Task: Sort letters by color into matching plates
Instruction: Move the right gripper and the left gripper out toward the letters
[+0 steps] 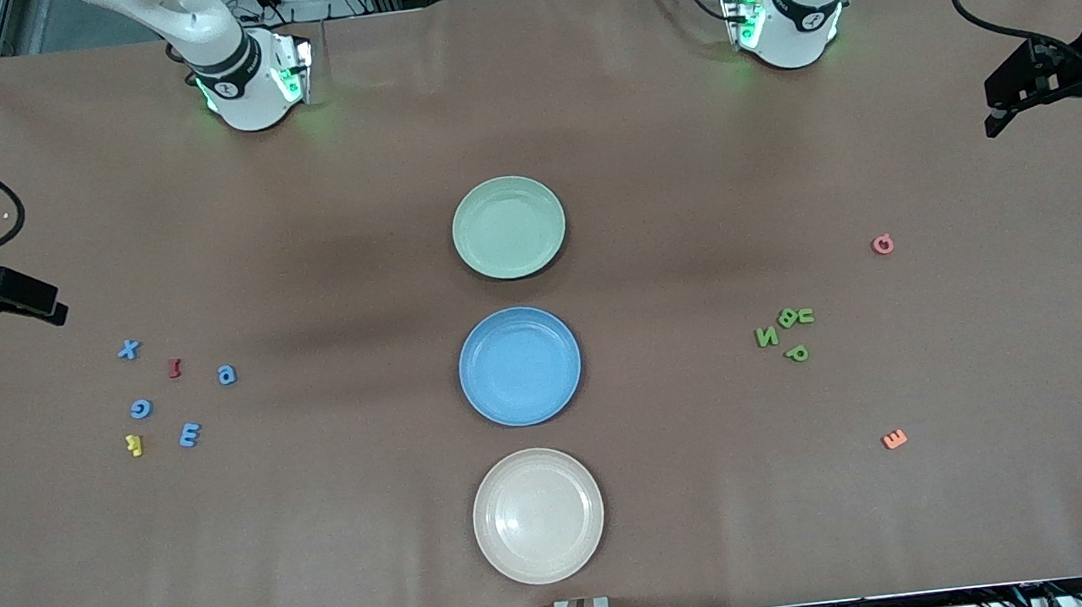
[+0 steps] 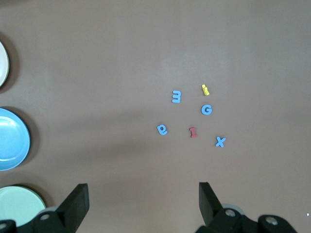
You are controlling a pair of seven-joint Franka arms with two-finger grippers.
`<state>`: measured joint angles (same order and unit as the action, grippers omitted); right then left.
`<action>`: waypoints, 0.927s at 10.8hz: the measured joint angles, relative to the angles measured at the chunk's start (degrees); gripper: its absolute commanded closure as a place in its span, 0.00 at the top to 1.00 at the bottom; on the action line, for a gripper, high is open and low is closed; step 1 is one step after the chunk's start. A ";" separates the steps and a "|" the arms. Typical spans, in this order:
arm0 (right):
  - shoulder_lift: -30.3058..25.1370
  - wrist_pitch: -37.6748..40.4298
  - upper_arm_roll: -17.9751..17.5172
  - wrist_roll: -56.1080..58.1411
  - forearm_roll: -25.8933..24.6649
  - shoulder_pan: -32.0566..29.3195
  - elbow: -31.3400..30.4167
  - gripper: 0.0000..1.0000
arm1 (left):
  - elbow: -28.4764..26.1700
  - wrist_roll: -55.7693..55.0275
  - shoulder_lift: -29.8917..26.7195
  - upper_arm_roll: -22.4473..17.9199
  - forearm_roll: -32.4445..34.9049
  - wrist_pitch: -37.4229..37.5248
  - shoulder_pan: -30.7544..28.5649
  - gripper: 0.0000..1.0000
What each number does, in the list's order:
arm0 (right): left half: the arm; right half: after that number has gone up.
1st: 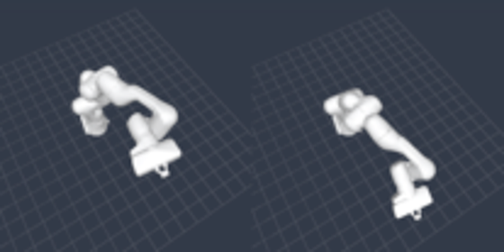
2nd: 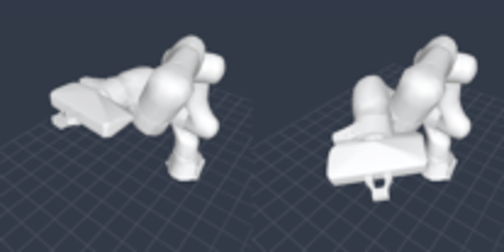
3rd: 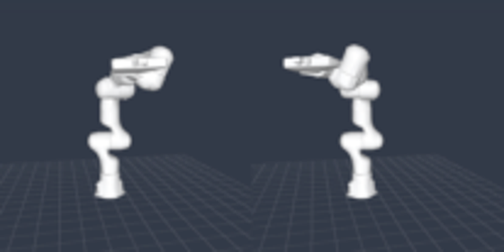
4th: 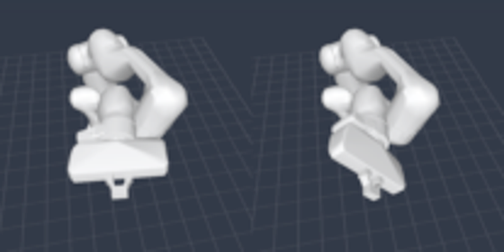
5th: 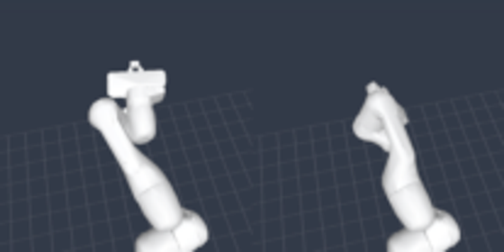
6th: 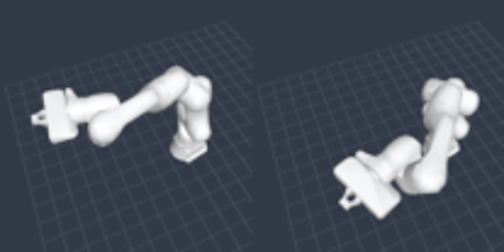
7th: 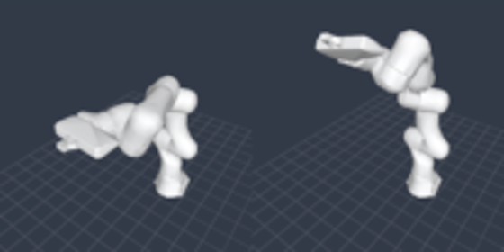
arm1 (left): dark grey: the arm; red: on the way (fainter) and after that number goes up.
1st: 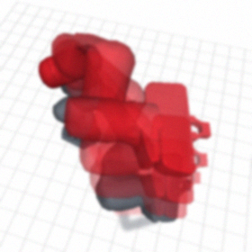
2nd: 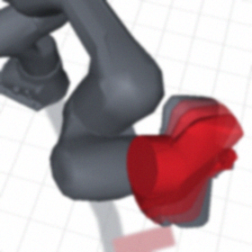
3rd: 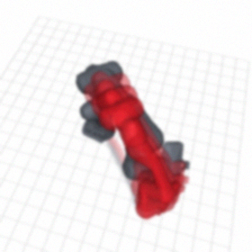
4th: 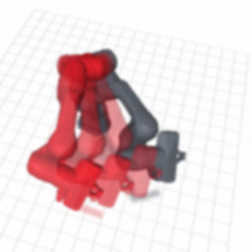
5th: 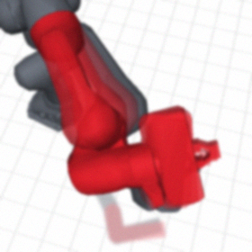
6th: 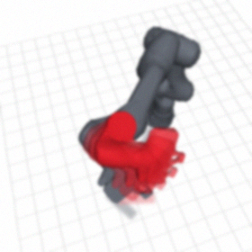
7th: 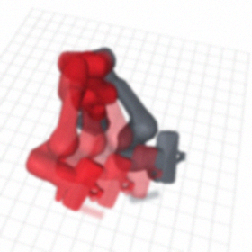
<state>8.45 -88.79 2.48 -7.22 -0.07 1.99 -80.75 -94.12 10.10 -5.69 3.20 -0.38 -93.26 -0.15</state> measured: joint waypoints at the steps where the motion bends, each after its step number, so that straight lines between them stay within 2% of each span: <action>1: 0.00 0.32 -0.48 0.00 -0.17 -0.10 0.00 1.00 | 0.00 0.00 0.00 0.00 0.00 0.01 0.00 1.00; 10: -0.13 1.98 -1.09 0.99 -0.34 -1.12 0.42 1.00 | -0.10 0.00 0.19 0.07 0.00 3.09 0.03 1.00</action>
<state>8.32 -86.81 1.38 -6.23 -0.40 0.87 -80.33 -94.22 10.10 -5.49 3.28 -0.38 -90.17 -0.12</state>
